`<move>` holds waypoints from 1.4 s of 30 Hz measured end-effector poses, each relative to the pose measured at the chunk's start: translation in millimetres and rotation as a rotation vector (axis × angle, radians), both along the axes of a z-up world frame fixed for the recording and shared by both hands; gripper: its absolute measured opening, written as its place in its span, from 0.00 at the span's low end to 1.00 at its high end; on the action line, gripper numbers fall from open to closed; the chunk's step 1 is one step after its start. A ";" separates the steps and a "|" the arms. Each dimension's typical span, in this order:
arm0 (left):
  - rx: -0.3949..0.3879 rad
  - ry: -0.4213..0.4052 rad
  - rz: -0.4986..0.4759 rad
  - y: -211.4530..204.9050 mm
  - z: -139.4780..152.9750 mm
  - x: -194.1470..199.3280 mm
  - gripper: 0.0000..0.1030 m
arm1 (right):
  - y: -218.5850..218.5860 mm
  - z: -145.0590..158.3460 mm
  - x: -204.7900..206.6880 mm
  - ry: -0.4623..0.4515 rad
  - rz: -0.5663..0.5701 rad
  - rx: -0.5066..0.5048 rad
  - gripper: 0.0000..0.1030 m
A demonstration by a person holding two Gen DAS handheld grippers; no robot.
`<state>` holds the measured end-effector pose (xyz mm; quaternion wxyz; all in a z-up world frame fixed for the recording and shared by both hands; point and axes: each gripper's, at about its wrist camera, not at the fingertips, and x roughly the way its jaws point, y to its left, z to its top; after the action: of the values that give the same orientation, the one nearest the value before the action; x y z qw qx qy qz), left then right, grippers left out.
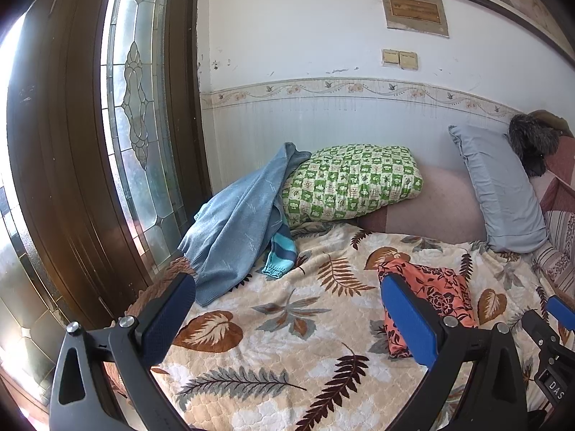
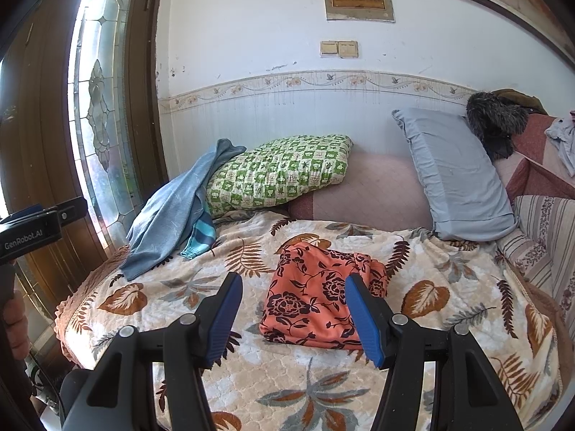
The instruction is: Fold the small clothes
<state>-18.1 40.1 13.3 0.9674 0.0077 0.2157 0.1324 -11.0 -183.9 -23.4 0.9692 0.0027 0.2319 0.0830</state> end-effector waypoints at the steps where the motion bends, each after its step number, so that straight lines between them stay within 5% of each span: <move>1: 0.000 0.000 0.000 0.0 -0.4 -0.5 1.00 | 0.4 0.2 0.7 -0.002 -0.001 0.000 0.61; 42: 0.010 0.010 -0.001 -1.8 -0.4 -2.0 1.00 | 6.5 2.8 -2.9 -0.020 0.004 -0.007 0.61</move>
<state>-20.0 38.3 12.8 0.9664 0.0136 0.2198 0.1328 -13.9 -177.4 -20.7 0.9713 -0.0020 0.2227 0.0839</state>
